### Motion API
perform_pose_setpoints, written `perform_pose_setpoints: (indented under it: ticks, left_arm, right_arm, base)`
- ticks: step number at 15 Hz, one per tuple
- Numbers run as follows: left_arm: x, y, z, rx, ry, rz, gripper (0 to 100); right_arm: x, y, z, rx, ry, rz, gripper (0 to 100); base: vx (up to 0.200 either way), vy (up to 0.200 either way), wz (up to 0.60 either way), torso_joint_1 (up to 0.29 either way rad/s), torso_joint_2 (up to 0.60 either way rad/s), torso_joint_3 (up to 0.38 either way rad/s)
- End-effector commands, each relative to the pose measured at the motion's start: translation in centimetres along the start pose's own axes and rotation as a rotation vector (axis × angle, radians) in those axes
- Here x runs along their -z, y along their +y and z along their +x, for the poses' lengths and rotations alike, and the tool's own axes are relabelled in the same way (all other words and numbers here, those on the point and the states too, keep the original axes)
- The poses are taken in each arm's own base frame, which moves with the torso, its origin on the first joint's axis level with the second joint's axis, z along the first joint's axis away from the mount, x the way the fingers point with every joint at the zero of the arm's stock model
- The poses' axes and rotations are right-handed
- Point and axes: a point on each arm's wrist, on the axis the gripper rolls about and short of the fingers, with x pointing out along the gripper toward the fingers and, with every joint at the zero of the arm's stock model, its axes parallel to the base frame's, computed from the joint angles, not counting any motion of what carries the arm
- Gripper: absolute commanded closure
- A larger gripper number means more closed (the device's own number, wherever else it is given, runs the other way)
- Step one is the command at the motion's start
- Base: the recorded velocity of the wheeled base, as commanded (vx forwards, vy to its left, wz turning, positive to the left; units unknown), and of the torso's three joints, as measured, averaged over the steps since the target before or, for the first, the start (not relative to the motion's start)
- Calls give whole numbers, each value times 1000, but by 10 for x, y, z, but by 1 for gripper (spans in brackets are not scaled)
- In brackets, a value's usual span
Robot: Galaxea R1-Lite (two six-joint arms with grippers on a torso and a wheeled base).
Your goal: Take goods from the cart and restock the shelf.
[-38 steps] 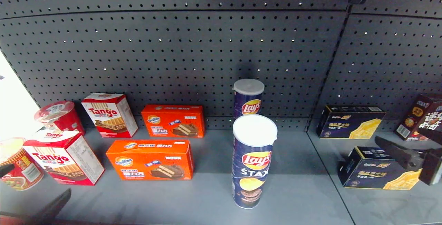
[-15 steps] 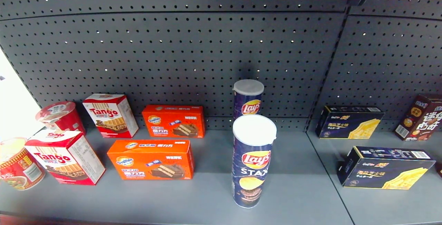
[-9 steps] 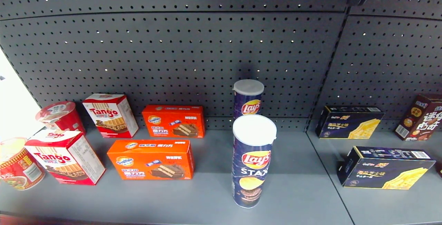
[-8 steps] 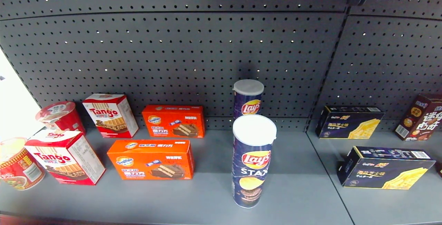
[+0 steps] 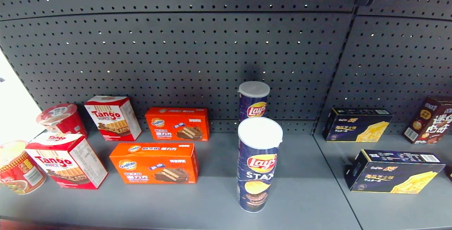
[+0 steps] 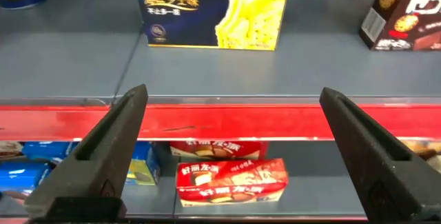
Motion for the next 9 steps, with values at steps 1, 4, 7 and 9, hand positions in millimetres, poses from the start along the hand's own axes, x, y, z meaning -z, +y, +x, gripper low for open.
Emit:
perform_pose_setpoints:
  ticks: [1, 4, 7, 9]
  left_arm:
    - [0, 0, 0, 9, -3, 7, 0]
    - [1, 0, 0, 6, -2, 0, 0]
    - [0, 0, 0, 9, -3, 19, 0]
    - [0, 0, 0, 8, -1, 40, 0]
  right_arm:
    - [1, 0, -3, -13, -38, 0, 0]
    - [1, 0, -3, -13, -42, 0, 0]
    - [1, 0, -3, -16, -47, 0, 0]
    - [1, 0, -3, -16, -47, 0, 0]
  base:
    - [0, 0, 0, 0, 0, 0]
    - [0, 0, 0, 0, 0, 0]
    - [0, 0, 0, 0, 0, 0]
    - [0, 0, 0, 0, 0, 0]
